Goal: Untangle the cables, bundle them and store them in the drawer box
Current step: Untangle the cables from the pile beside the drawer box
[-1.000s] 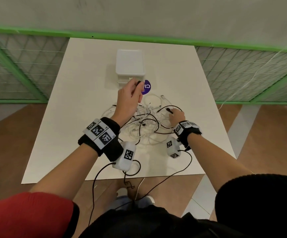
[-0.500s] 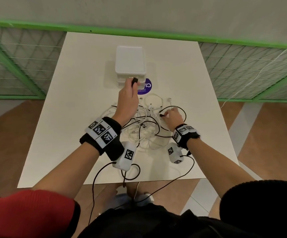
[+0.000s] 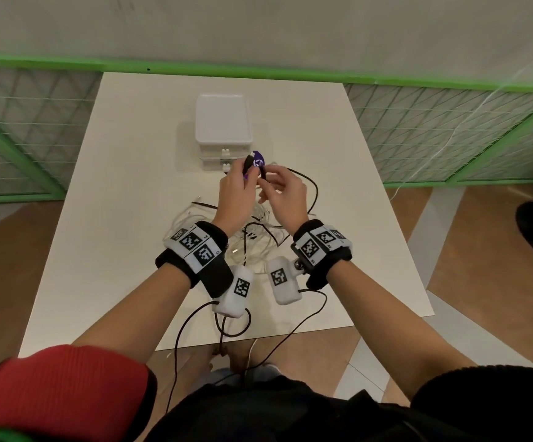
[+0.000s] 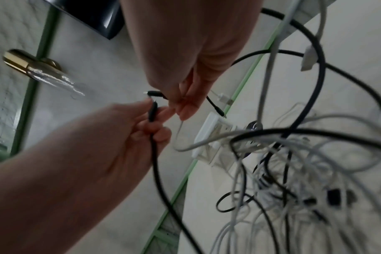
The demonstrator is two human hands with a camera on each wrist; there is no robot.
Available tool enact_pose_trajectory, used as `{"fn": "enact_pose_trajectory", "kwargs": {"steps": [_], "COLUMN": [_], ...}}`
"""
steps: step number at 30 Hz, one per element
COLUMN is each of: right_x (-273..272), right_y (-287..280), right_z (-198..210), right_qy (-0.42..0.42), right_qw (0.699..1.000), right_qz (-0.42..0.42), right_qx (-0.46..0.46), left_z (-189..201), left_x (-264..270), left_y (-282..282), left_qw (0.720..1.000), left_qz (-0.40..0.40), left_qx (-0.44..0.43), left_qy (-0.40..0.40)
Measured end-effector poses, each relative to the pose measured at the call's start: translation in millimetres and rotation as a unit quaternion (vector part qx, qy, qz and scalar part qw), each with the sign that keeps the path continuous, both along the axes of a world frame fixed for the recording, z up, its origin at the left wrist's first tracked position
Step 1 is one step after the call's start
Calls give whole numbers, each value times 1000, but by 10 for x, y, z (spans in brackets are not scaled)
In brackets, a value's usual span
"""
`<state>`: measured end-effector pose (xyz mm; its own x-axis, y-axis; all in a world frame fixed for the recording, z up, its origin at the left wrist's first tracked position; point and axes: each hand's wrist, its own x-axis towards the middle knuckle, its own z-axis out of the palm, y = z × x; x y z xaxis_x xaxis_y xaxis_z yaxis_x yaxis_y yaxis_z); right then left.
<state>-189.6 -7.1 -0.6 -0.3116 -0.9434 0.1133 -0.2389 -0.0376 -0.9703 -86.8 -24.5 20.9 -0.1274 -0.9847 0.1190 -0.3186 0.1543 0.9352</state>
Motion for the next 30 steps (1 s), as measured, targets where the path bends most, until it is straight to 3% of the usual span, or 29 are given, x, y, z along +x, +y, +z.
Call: {"fn": "enact_pose_trajectory", "kwargs": {"steps": [5, 9, 15, 18, 22, 27, 29, 30], "right_x": [142, 202, 240, 159, 5, -180, -192, -182], "right_y": [51, 80, 133, 195, 333, 311, 265, 247], "right_z": [47, 63, 54, -169, -517, -604, -545, -508], "right_qy": [-39, 28, 61, 93, 86, 91, 112, 133], "right_qw": [998, 999, 998, 996, 990, 988, 986, 983], "right_qz": [-41, -21, -1, -2, 38, 19, 29, 43], "right_qx": [-3, -26, -28, 17, 101, 124, 122, 121], "left_z": [74, 41, 78, 250, 526, 899, 944, 924], "left_x": [-44, -29, 13, 99, 184, 273, 267, 242], "left_y": [101, 93, 26, -113, -208, -257, -243, -210], "left_qw": [999, 1000, 999, 994, 983, 958, 959, 969], "left_qz": [-22, -6, 33, 81, 79, 112, 82, 52], "left_qx": [1, -5, -28, -39, -43, -105, -135, -150], "left_qy": [30, 29, 21, 66, 158, 244, 235, 187]}}
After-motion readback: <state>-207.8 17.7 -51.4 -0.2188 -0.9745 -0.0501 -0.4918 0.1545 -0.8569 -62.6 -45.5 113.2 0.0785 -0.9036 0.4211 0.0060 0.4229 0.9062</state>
